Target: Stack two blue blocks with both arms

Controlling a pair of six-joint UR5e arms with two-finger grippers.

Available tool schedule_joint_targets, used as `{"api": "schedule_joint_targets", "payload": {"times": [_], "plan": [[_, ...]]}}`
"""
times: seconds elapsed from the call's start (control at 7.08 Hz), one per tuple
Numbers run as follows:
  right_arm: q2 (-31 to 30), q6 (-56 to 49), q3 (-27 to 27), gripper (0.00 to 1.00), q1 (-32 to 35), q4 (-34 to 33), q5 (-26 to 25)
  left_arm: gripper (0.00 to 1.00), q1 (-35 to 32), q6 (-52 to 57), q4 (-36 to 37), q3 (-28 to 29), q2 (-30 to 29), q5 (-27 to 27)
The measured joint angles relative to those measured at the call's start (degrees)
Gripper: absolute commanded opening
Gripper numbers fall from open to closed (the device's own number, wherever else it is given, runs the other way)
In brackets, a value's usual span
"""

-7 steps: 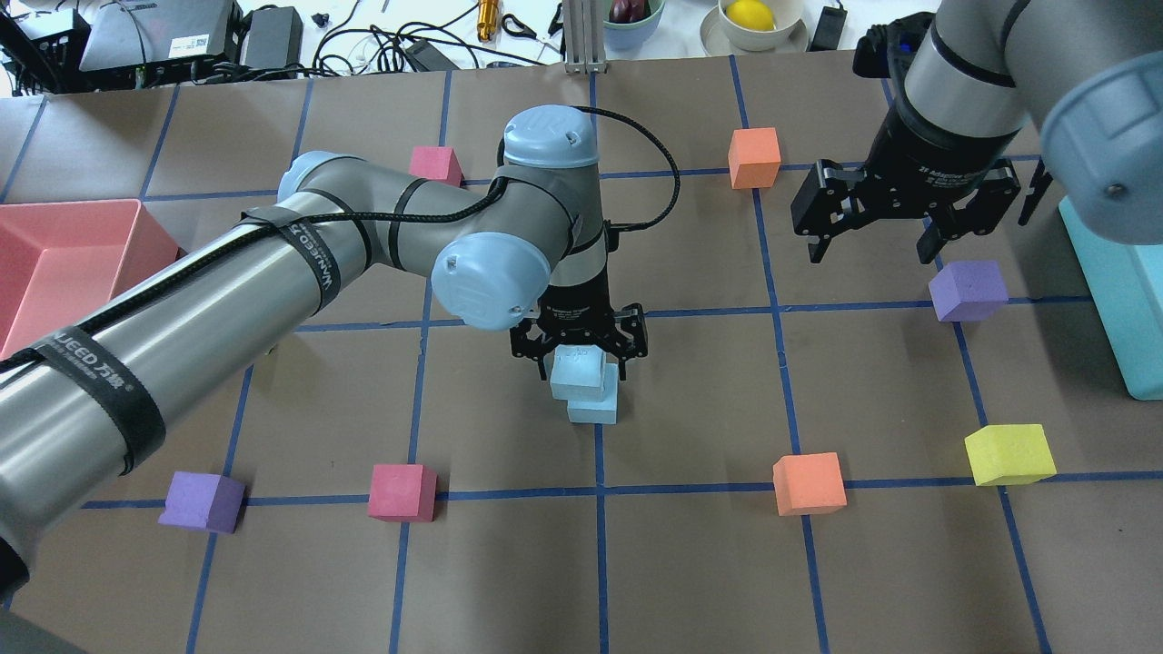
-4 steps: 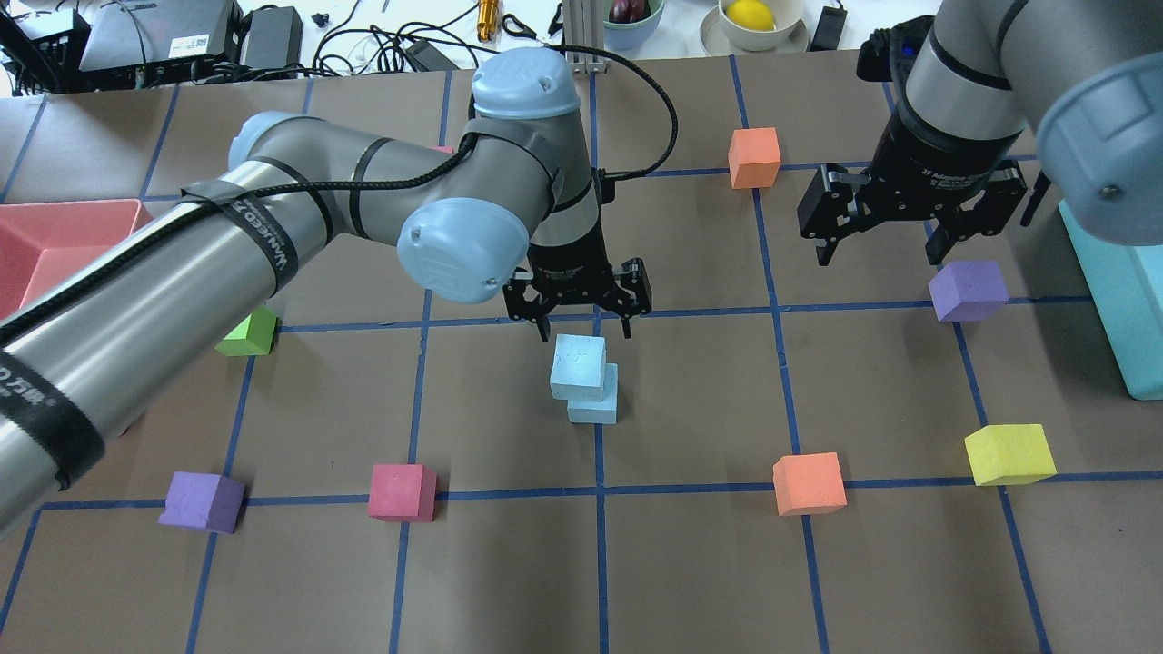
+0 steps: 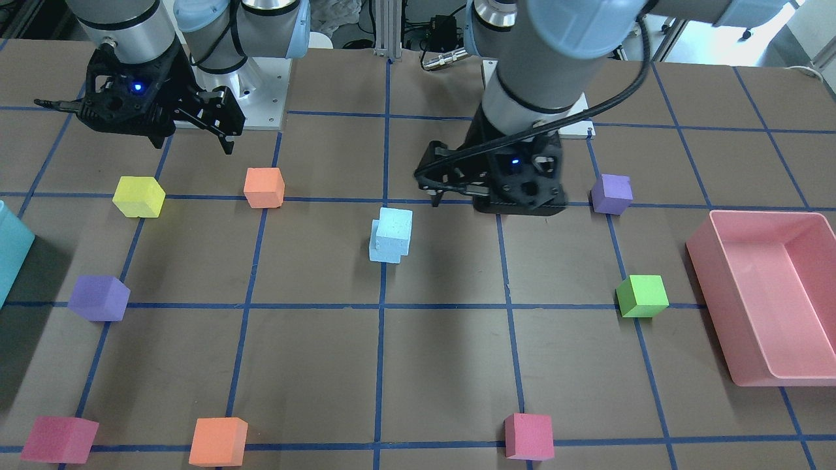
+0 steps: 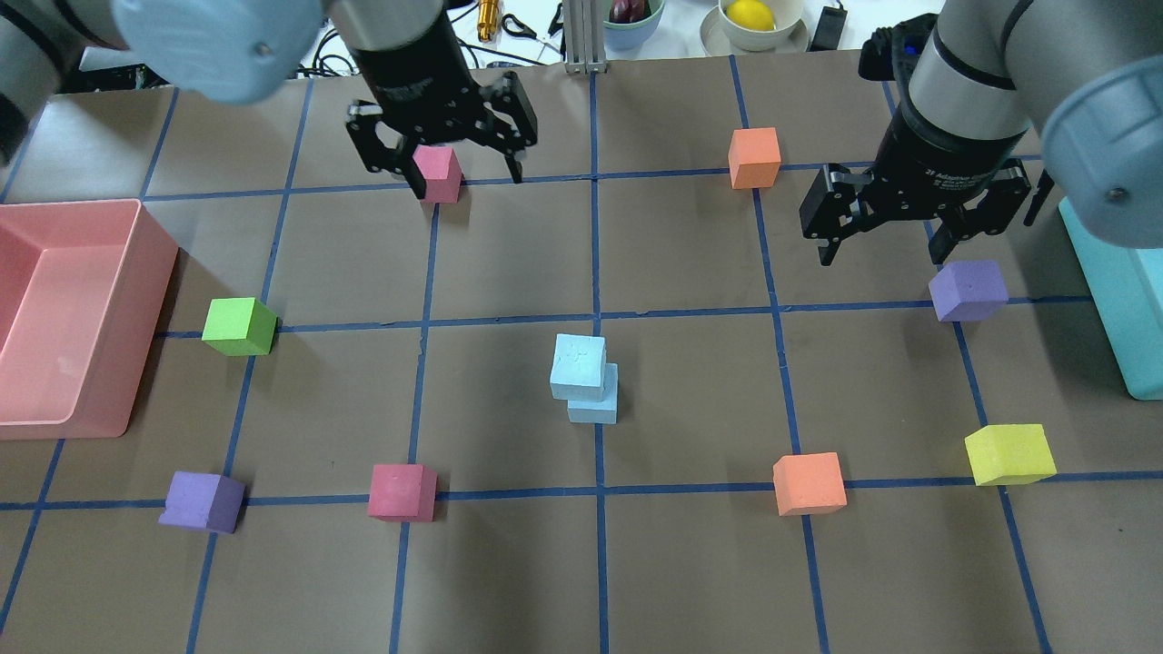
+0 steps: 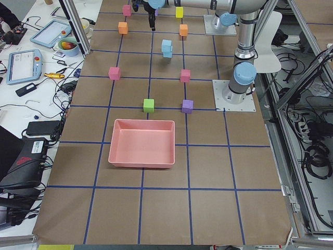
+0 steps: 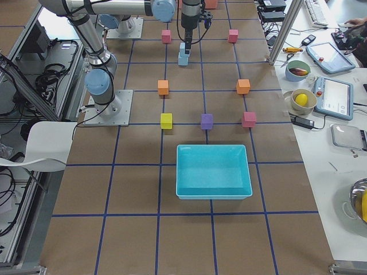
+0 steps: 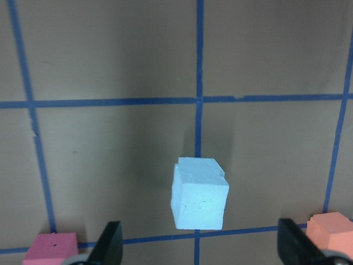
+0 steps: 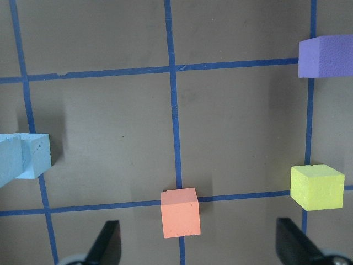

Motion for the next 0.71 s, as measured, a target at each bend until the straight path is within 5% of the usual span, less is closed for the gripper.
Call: {"api": "schedule_joint_targets", "payload": {"times": [0.71], "plan": [[-0.26,-0.06,0.09,1.00,0.09,0.37,0.49,1.00,4.54,4.76,8.22,-2.44,3.83,7.19]]}}
